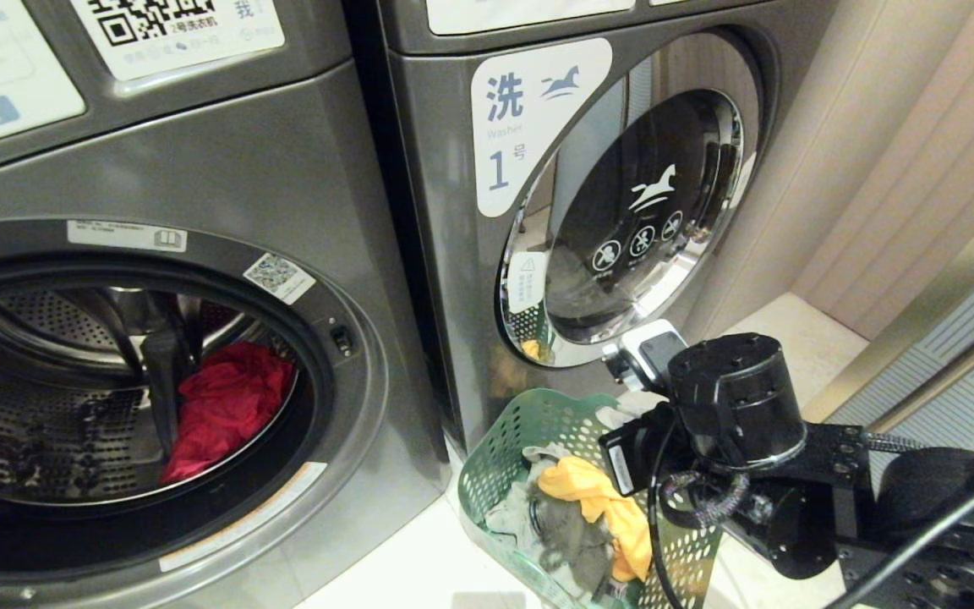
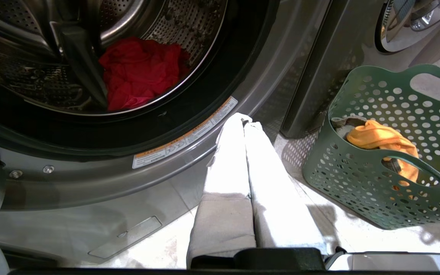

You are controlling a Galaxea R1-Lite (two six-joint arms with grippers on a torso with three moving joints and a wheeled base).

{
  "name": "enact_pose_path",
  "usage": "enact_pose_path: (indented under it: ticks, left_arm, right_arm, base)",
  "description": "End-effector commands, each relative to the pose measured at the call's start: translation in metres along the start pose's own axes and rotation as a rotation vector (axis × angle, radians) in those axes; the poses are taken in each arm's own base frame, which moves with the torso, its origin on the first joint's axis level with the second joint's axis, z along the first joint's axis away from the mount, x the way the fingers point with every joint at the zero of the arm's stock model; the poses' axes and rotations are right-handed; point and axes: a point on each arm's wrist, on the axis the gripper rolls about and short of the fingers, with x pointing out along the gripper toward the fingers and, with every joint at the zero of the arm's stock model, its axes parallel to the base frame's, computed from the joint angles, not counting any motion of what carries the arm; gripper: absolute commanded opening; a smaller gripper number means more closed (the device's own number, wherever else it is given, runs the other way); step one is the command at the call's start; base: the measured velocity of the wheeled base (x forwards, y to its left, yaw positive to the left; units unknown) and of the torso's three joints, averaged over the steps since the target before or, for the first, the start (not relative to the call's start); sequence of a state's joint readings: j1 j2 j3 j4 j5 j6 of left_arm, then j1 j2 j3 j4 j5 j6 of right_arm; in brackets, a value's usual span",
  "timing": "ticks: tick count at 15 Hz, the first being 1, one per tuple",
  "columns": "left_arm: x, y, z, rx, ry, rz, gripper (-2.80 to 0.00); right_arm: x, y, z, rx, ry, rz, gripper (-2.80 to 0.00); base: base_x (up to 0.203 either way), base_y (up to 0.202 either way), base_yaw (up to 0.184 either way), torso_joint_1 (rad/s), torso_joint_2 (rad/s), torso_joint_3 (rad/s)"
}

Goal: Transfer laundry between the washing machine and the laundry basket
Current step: Pick a cloth and place it into the basket

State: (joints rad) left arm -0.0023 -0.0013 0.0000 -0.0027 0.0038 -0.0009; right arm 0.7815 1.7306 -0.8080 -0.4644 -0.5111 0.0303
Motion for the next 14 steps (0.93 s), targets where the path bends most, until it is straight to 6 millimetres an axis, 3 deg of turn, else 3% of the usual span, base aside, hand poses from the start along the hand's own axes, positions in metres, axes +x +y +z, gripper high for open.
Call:
enact_pose_path:
  ticks: [1, 6, 12, 14]
  left_arm:
    - [0.0, 0.0, 0.0, 0.001, -0.001, -0.001, -2.8]
    - [0.0, 0.0, 0.0, -0.001, 0.001, 0.0, -2.8]
    - [0.0, 0.0, 0.0, -0.002, 0.001, 0.001, -2.8]
    - [0.0, 0.0, 0.0, -0.002, 0.001, 0.001, -2.8]
  right_arm:
    - [-0.025, -0.01, 0.002, -0.043, -0.038, 0.004, -2.8]
    - [-0.043, -0.022, -0.007, -0.118, -0.04, -0.023, -2.8]
    - [-0.042, -0.022, -0.01, -0.123, -0.031, -0.022, -2.8]
    - [-0.043, -0.022, -0.009, -0.12, -0.034, -0.022, -2.8]
  base:
    - [0.0, 0.0, 0.0, 0.0, 0.0, 0.0]
    - [0.0, 0.0, 0.0, 0.0, 0.0, 0.0]
    - [0.0, 0.0, 0.0, 0.0, 0.0, 0.0]
    - [0.004, -0.009, 0.135, 0.001, 0.0, 0.003]
